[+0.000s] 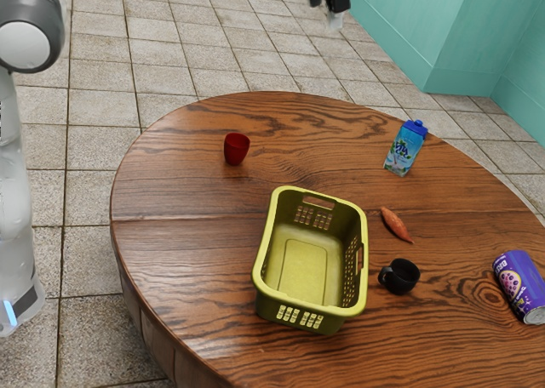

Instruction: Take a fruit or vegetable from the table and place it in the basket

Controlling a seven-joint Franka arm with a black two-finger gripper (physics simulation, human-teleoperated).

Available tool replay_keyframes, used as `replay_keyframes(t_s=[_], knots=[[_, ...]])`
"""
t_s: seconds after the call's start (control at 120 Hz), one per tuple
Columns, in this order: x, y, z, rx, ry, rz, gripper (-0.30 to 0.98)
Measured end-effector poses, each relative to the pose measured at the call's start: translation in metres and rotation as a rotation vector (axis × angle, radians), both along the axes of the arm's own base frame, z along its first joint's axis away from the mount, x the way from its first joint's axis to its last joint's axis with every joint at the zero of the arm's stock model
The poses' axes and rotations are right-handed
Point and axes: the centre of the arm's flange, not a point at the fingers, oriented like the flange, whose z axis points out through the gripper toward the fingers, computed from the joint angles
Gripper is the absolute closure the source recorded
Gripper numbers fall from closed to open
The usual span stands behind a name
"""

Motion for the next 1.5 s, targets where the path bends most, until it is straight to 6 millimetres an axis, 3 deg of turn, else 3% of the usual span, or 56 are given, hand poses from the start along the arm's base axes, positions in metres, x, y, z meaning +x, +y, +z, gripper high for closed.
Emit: replay_keyframes(t_s=[0.092, 0.142, 0.317, 0.492, 0.65, 0.75, 0.875, 1.067, 1.15, 1.325, 1.5], knots=[[0.04, -0.026, -0.046, -0.04, 0.092, 0.033, 0.0], [0.063, -0.031, -0.075, -0.065, 0.137, 0.102, 0.0], [0.113, 0.015, -0.146, -0.139, 0.222, 0.469, 0.0], [0.135, 0.015, -0.175, -0.186, 0.214, 0.686, 0.0], [0.151, 0.001, -0.191, -0.238, 0.19, 0.812, 0.0], [0.173, -0.003, -0.225, -0.261, 0.197, 0.88, 0.0], [0.2, 0.017, -0.273, -0.277, 0.191, 0.993, 0.0], [0.222, 0.011, -0.295, -0.368, 0.129, 1.069, 0.0], [0.228, -0.001, -0.301, -0.399, 0.116, 1.082, 0.0], [0.239, -0.048, -0.33, -0.415, 0.132, 1.078, 0.0], [0.258, -0.053, -0.358, -0.431, 0.133, 1.116, 0.0]])
